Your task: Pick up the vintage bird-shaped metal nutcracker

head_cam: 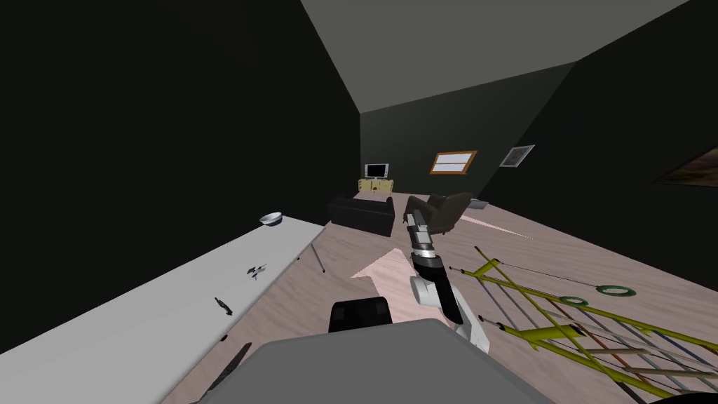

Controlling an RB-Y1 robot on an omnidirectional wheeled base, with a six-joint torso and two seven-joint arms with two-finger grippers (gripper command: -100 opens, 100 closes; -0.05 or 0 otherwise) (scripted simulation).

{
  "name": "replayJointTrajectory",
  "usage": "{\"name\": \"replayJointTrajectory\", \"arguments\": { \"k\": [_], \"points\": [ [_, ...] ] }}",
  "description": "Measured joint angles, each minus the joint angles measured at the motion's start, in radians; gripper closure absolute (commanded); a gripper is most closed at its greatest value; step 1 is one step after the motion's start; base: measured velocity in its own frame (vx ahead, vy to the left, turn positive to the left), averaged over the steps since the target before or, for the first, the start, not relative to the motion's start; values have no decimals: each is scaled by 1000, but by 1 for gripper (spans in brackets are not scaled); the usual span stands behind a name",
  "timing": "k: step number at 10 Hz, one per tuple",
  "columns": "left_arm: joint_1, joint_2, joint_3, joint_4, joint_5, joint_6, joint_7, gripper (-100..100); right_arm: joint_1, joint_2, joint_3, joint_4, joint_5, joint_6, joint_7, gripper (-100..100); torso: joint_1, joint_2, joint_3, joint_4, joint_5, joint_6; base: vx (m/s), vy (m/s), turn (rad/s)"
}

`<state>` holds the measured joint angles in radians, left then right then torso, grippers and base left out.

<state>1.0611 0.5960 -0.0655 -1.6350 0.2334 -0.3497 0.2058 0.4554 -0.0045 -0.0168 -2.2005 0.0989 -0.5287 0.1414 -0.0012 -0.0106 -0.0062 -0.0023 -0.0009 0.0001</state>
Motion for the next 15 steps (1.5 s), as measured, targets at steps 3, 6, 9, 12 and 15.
{"name": "replayJointTrajectory", "arguments": {
  "k": [3,6,9,12,15],
  "points": [
    [69,8,4,32,-6,22,-19,-100,0,0,0,0,0,0,0,0,2,3,2,1,0,0,158,13,-105],
    [134,15,3,97,-18,41,-45,-100,0,0,0,0,0,0,0,0,2,1,0,0,1,0,153,19,-67],
    [195,16,11,102,-27,72,-67,-100,0,0,0,0,0,0,0,0,3,3,2,1,1,0,144,34,-84],
    [262,34,17,139,-35,80,-82,-100,0,0,0,0,0,0,0,0,4,2,1,0,1,0,178,55,-115],
    [315,27,19,194,-56,94,-117,-100,0,0,0,0,0,0,0,0,6,0,0,0,2,0,158,78,-76]
  ]
}}
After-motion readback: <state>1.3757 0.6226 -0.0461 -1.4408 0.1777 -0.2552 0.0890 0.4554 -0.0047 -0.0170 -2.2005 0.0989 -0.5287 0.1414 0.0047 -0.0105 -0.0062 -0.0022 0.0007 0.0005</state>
